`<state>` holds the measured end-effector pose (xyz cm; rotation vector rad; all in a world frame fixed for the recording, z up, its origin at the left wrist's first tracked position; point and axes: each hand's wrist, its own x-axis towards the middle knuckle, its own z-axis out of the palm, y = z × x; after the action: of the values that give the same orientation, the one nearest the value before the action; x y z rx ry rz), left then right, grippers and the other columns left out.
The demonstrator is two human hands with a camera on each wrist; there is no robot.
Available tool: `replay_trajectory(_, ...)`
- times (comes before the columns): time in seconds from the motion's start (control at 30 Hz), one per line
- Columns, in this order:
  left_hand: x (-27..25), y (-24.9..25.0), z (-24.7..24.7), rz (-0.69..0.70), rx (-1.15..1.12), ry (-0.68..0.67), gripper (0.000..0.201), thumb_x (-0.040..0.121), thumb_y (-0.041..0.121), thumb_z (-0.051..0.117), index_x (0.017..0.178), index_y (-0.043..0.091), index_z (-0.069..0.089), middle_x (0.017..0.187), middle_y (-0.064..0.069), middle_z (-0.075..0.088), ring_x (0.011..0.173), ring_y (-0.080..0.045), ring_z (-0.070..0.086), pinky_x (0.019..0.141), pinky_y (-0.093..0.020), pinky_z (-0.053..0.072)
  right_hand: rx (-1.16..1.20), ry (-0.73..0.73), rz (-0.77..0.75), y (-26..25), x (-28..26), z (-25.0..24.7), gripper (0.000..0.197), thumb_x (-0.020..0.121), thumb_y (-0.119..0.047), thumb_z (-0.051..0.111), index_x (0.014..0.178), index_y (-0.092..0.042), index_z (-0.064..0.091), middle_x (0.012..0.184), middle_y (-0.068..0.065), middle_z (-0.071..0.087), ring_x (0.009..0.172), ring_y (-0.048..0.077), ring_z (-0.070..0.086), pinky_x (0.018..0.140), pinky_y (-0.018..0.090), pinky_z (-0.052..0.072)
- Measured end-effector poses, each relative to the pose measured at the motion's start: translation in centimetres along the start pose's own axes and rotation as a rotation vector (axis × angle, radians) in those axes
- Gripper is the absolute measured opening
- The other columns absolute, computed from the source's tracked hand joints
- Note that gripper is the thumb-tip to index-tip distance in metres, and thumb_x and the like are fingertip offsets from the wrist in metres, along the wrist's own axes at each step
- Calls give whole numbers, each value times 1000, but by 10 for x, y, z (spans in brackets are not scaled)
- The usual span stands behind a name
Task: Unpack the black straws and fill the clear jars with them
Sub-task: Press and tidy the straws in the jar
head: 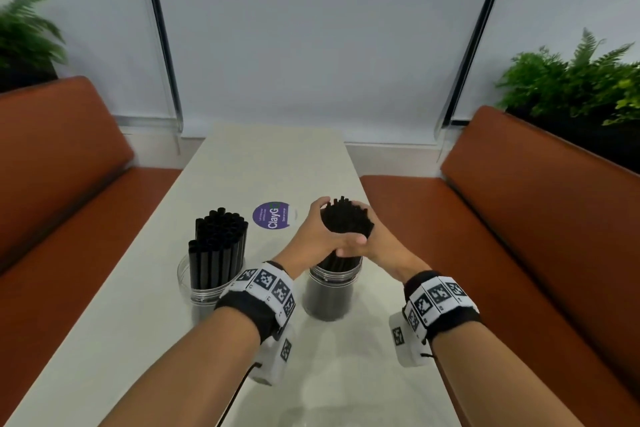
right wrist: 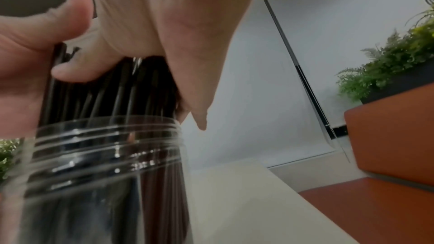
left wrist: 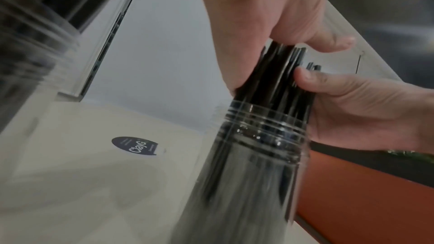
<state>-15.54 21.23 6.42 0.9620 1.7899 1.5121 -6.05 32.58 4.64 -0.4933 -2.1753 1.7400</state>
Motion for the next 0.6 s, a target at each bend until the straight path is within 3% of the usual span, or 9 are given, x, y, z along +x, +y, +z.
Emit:
replay_trajectory(0.07,1,-2,0,1,24,-43,104,64,20,83,143,23,17,129,-2,45,122,-20,46,104,-38,43,-25,-18,20,3,3,2,87,68,1,79,137,-13,30,131,8,52,122,19,53,94,29,52)
replay_trajectory(0.13,3,-4,3,13,14,-15,103,64,21,83,143,24,18,126,-2,46,120,-20,47,103,-37,43,-26,-19,29,7,5,3,89,64,-4,82,136,-13,31,132,9,53,124,20,53,99,32,49)
replay_trajectory(0.27,5,-9,2,45,-81,90,91,66,31,81,139,23,27,130,-9,48,112,-19,51,98,-32,44,6,-64,32,11,2,2,94,60,-3,81,138,-15,31,133,5,53,122,12,53,90,18,50)
replay_trajectory(0.33,4,-15,-3,74,-125,49,119,45,60,81,141,21,23,134,-2,42,119,-16,45,103,-34,39,2,-48,18,14,-1,0,93,61,-4,81,138,-18,31,133,3,53,122,10,52,88,17,50)
replay_trajectory(0.37,3,-19,-5,80,-86,-5,132,35,67,80,143,20,19,136,1,39,124,-12,40,107,-32,35,-7,-34,15,16,-3,-1,93,61,-6,82,138,-20,32,133,1,53,123,10,51,89,18,49)
replay_trajectory(0.4,3,-23,-7,85,-25,-54,133,36,62,82,143,21,16,137,5,37,128,-9,34,108,-29,30,-19,-19,10,19,-5,-2,93,61,-7,82,138,-21,32,132,-1,52,123,9,49,90,17,47)
replay_trajectory(0.47,1,-30,-9,101,94,-98,113,47,36,90,137,30,22,130,14,40,130,-9,34,106,-26,29,-55,-11,3,24,-8,0,93,62,-7,82,138,-22,32,131,-6,51,123,5,47,92,14,44)
replay_trajectory(0.53,4,-33,-6,118,151,-69,94,47,38,87,122,39,31,120,15,49,125,-14,44,107,-33,35,-82,-28,4,24,-7,4,86,64,-3,82,136,-17,37,128,-1,56,121,10,52,94,17,46)
replay_trajectory(0.6,5,-27,1,130,142,-6,79,49,43,85,113,32,39,114,6,56,114,-15,52,98,-33,42,-80,-18,-39,20,-2,8,71,65,2,80,128,-9,48,120,8,63,113,18,60,94,27,49)
